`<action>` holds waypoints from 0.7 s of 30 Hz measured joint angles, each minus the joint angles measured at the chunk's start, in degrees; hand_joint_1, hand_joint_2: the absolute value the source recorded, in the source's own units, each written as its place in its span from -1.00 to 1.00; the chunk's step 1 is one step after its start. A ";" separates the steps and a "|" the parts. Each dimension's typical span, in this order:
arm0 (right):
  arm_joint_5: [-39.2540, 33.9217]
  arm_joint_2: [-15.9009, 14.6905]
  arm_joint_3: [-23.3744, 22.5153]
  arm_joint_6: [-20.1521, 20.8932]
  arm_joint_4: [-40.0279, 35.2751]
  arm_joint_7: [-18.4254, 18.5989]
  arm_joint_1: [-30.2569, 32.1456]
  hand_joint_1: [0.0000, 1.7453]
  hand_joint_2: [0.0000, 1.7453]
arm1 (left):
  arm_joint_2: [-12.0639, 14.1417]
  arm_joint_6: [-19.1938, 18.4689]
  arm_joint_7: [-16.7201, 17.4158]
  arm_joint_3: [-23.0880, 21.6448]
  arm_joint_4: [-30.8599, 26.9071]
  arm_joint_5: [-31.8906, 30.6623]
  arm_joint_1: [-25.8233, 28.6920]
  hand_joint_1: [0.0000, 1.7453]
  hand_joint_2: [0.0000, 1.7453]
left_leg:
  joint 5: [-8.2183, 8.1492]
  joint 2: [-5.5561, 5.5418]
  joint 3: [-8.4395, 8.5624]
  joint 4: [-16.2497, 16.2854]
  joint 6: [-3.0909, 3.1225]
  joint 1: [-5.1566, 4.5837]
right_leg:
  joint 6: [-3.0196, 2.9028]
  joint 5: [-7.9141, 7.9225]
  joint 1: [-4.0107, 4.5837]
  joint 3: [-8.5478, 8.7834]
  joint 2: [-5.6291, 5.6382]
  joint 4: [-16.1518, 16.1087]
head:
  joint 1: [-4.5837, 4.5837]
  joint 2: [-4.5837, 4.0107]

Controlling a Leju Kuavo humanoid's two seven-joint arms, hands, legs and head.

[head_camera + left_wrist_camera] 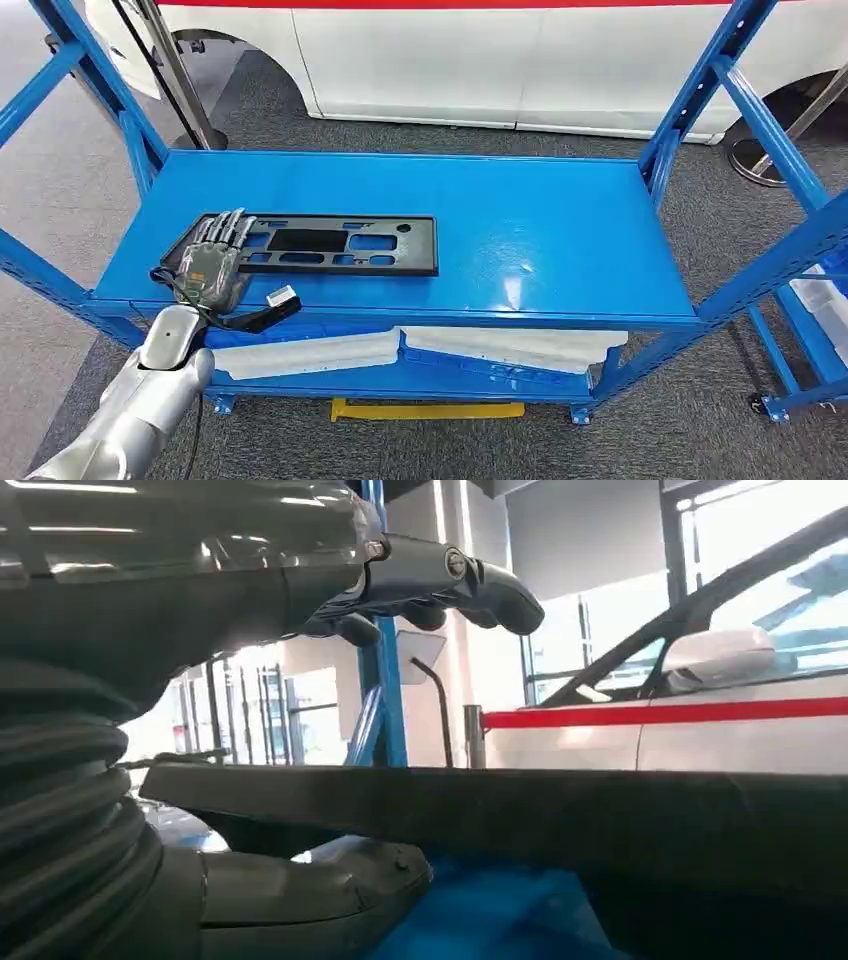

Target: Take the parts from the cabinet and place them on the table.

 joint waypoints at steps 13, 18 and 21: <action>0.00 0.00 -0.79 -0.57 0.13 0.79 -0.02 -1.00 1.00 | -0.13 0.02 0.55 0.00 2.03 2.06 -0.20 -1.00 1.00 | 0.00 0.00 -0.01 0.00 0.00 0.00 | 0.00 0.00 0.00 0.01 0.00 0.00 | 0.00 0.00; 0.07 0.00 -1.09 -0.37 0.13 0.83 -0.04 -1.00 1.00 | -0.15 0.02 0.90 0.00 3.21 3.59 -0.20 -1.00 1.00 | 0.00 0.00 -0.01 -0.01 0.00 0.00 | 0.00 0.00 0.00 0.00 0.00 0.00 | 0.00 0.00; 0.17 0.00 -1.11 -0.24 0.13 0.72 -0.06 -1.00 1.00 | -0.17 0.02 0.33 0.05 3.72 4.72 -0.15 -1.00 1.00 | 0.00 0.00 -0.02 -0.01 0.00 0.00 | 0.00 0.00 0.00 0.00 0.00 0.00 | 0.00 0.00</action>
